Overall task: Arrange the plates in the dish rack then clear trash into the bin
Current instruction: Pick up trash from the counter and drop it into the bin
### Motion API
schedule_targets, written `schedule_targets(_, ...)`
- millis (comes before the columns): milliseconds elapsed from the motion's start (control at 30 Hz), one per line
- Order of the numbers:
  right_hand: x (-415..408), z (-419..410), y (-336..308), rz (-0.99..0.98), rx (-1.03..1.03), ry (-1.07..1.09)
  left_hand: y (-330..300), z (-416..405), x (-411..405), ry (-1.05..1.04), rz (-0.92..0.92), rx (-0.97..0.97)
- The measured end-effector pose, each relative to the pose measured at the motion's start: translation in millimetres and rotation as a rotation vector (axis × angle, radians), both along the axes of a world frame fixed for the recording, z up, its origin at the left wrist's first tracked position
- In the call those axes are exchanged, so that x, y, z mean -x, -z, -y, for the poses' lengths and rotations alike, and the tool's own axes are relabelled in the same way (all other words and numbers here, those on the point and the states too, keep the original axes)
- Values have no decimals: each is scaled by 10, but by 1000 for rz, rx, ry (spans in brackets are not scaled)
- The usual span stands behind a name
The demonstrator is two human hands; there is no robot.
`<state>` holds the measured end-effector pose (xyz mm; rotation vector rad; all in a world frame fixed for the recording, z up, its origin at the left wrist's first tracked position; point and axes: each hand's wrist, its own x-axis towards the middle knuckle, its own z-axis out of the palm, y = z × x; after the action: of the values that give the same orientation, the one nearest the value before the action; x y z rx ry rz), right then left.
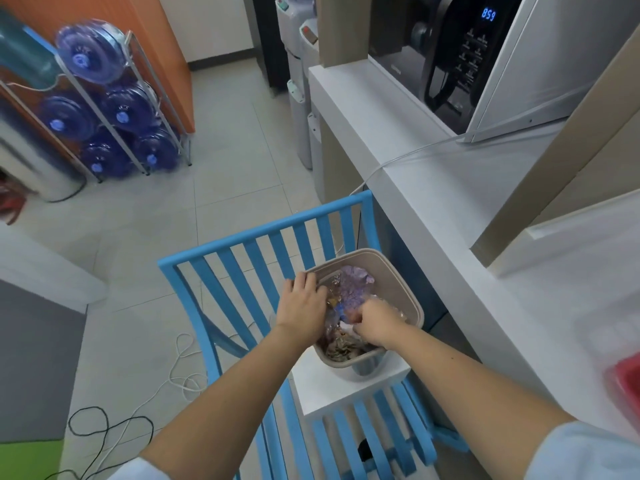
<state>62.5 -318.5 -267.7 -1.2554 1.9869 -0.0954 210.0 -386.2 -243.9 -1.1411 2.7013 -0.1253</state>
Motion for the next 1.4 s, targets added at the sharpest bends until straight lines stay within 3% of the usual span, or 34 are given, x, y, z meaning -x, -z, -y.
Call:
schedule_targets(133, -7, -69, -111, 99, 4, 23, 24, -2, -120, -48, 29, -124)
schedule_targets(433, 35, -534, -653, 149, 217, 299, -329, -166, -154, -7, -38, -180)
schedule_targets(633, -43, -1117, -1015, 52, 344, 385, -670, -456, -22, 92, -131, -249)
schedule_targets(733, -69, -1551, -1279, -106, 385, 393, -881, -706, 126, 185, -166, -255)
schedule_targets(933, -65, -2471, -1614, -302, 341, 475, -1232, -1503, 477, 339, -181, -303)
schedule_targets(1400, -130, -4902, -1759, -301, 326, 763, -1635, -3657, 885, 655, -242, -387)
